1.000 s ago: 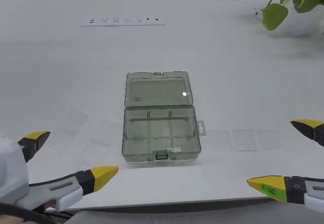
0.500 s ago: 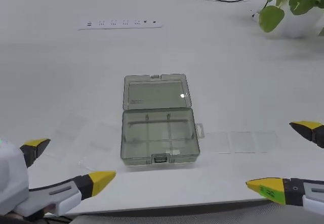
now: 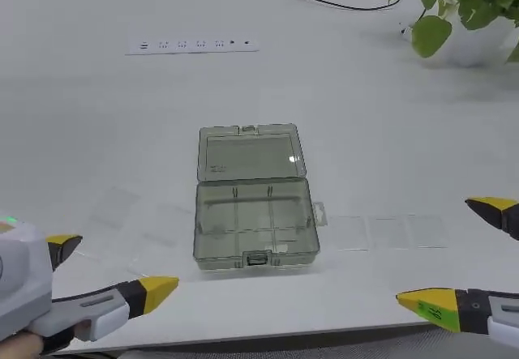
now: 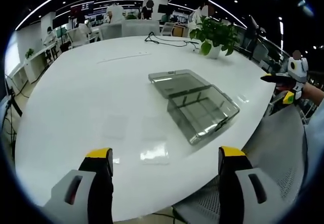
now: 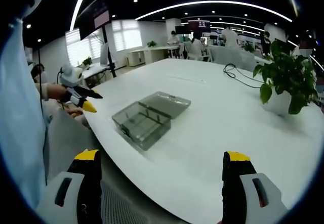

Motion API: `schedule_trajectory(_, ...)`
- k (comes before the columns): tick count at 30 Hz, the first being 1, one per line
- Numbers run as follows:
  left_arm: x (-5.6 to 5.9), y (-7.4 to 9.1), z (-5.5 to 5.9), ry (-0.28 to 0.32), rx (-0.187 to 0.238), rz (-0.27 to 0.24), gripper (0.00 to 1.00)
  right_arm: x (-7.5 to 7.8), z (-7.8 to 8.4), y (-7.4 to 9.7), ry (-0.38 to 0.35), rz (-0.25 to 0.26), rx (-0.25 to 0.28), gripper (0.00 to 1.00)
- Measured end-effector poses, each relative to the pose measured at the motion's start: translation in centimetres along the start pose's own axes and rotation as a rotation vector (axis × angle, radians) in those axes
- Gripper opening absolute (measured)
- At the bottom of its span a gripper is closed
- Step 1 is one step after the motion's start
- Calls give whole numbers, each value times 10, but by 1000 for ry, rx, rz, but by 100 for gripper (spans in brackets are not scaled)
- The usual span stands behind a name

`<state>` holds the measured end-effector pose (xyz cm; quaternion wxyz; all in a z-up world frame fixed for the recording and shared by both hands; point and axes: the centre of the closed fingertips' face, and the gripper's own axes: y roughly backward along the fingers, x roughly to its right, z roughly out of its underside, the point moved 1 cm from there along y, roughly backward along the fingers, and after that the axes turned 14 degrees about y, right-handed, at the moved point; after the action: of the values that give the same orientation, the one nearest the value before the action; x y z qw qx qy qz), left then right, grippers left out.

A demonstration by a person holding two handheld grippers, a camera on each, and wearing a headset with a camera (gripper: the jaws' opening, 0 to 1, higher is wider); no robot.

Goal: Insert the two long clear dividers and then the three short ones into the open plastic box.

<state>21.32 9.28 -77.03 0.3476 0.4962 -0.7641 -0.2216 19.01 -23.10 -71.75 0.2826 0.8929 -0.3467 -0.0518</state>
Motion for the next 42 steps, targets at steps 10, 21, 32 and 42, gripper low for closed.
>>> schedule_trajectory(10, -10, -15, 8, -34, -133, -48, 76, -2, 1, -2, -10, -4, 9, 100)
schedule_trajectory(21, -11, -40, 14, -94, -252, -69, 56, -1, 3, -1, -27, 2, 15, 100)
schedule_trajectory(32, -23, -54, 24, -104, -343, -118, 46, 0, 8, 1, -46, 9, 9, 100)
schedule_trajectory(42, -25, -60, 28, -121, -379, -147, 39, 0, 10, 1, -56, 11, 9, 100)
